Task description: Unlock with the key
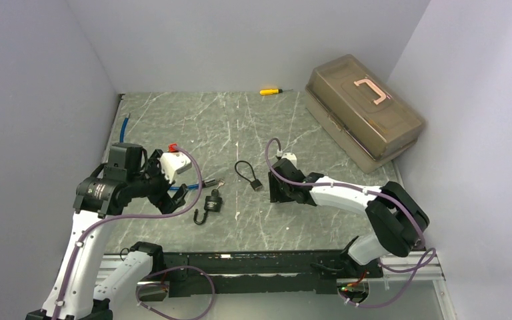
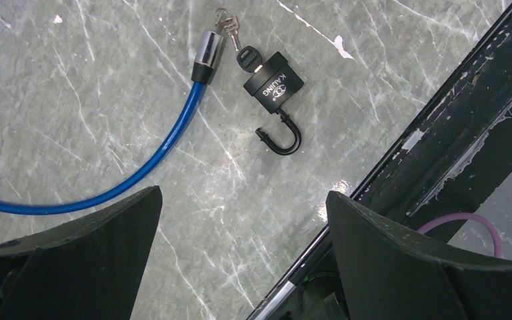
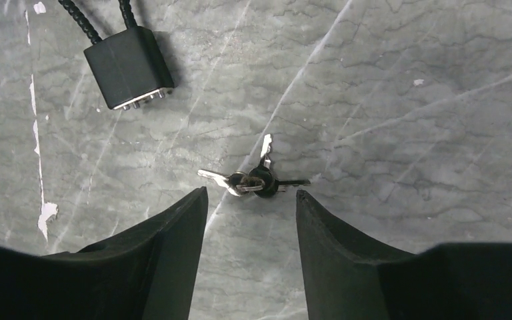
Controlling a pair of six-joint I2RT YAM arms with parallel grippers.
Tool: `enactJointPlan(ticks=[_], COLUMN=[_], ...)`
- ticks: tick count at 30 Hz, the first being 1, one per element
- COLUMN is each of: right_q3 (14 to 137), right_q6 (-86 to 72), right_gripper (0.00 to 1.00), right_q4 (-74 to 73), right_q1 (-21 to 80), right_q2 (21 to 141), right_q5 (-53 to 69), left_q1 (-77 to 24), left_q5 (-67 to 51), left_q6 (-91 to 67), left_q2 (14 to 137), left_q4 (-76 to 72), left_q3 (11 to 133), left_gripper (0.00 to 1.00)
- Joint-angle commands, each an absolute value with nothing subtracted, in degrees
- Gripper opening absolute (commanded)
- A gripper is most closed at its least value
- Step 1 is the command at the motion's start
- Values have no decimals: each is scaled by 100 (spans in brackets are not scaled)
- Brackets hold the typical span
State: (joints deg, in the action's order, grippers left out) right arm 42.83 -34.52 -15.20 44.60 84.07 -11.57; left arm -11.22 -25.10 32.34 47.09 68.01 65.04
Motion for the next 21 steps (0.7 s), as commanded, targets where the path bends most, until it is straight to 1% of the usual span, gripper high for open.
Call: enactJointPlan(ticks=[1, 6, 9, 14, 17, 18, 21], right_q3=[4532, 4701, 4762, 4751, 4796, 4803, 4805], right_q6=[-3581, -3526, -3520, -3551, -3538, -3523, -3426], right_gripper=[52, 47, 40, 24, 4, 0, 0], right_q4=[-1235, -1437, -1574, -1580, -1614, -1618, -1599], right_q1=[4472, 4640, 4725, 4751, 4750, 4753, 4747], right_q2=[8608, 8872, 8950, 8957, 8973, 8964, 8899], right_q5=[-1105, -1289, -1461, -1577, -1631, -1643, -1597], left_q1=[-1099, -1096, -1098, -1099, -1099, -1093, -1094], left_q5=[-2519, -2439, -2391, -2354, -2322, -2306, -2289], left_q6=[3339, 3364, 3387, 3450, 3524, 3565, 3698], left_q2=[4659, 4591, 4555, 4514, 4494, 4499, 4538], left_q4=[6623, 6597, 6592, 6641, 6715, 6763, 6912], left_q3=[6462, 6422, 6395, 6375, 6391, 6405, 6504], left_gripper=[100, 100, 99, 99, 99, 99, 99])
